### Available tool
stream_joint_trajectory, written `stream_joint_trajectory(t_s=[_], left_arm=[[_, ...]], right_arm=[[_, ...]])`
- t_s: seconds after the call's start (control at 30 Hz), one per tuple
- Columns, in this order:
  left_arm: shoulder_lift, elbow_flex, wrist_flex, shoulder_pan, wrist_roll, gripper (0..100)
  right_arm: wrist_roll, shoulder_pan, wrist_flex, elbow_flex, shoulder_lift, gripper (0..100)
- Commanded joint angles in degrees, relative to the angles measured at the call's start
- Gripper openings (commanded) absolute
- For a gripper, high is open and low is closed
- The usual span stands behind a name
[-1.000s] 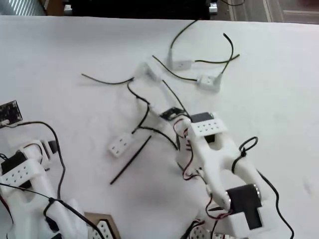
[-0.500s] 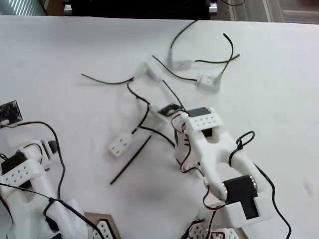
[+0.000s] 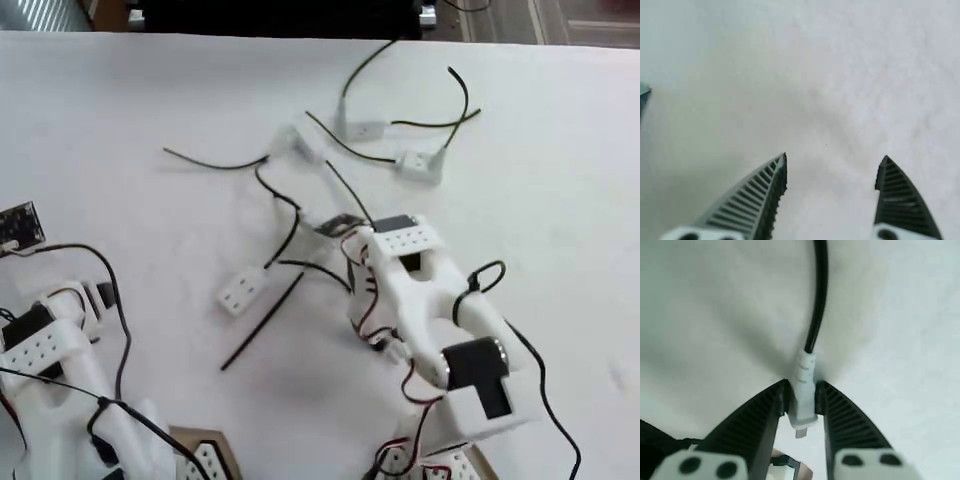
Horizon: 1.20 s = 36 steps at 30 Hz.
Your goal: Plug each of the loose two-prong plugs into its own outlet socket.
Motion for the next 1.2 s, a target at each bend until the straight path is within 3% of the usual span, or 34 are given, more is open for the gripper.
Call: stream_joint_trajectory(t_s=[0.0,0.4,1.17], left_arm=[[-1.4,-0.3,-1.1,1.1,0.1,28],[-1.4,-0.3,-1.1,1.1,0.1,28],[-1.3,-0.3,-1.1,1.1,0.1,28]], right_arm=[[-0.2,0.9,0.2,-3.3,2.7,8.4],[-2.7,0.5,8.1,-9.7,3.0,8.8],[-2.6,0.5,8.2,-9.5,3.3,8.4]])
